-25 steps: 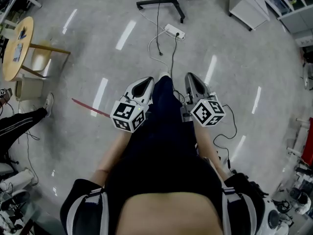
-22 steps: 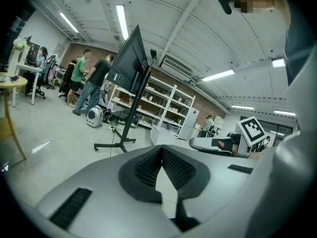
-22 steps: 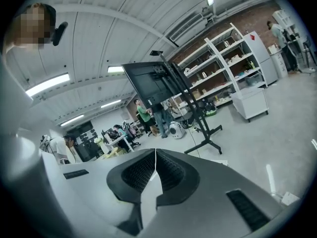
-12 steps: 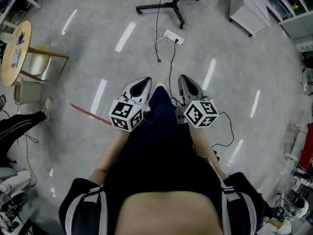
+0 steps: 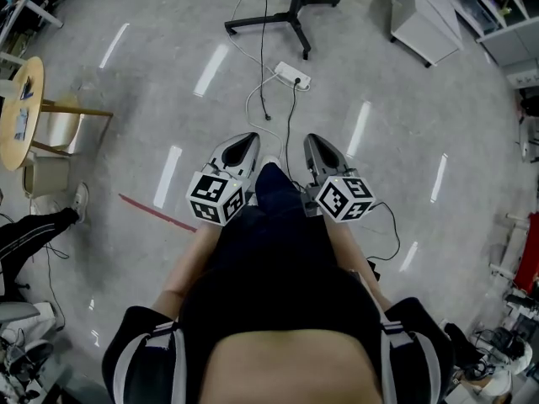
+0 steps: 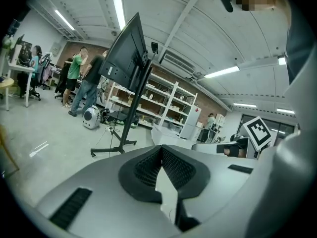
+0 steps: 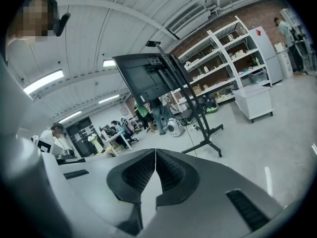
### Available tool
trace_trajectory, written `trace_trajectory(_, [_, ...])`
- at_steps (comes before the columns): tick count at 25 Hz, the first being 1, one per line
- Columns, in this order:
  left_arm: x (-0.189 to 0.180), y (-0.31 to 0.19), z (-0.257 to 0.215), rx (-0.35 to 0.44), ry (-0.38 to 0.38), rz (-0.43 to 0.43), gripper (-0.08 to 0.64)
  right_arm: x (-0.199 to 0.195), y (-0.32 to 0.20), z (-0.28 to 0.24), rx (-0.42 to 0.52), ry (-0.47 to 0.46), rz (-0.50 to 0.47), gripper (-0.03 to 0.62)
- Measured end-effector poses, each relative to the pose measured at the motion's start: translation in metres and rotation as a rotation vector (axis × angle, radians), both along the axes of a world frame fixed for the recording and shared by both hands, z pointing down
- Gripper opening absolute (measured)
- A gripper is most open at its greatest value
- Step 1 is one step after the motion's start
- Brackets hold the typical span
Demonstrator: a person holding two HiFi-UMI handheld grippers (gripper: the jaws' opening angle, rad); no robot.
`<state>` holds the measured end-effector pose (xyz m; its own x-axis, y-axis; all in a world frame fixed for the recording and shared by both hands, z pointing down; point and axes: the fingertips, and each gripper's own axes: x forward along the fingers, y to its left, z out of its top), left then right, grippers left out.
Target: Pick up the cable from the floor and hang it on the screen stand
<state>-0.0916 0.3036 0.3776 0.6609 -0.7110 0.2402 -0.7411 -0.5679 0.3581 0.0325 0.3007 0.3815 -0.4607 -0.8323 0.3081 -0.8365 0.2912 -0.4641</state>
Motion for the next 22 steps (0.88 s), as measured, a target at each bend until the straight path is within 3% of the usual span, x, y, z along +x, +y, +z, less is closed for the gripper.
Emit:
trace_trajectory(10, [0.008,-0.077,0.0,0.016,-0.024,-0.043,0.008,0.033,-0.077,0.0,0.022,-0.006,-0.003,0.023])
trace_trajectory(22, [0.055,-0.13,0.01,0.012,-0.034,-0.046,0.008,0.062,-0.139,0.009,0.017,-0.002,-0.064,0.023])
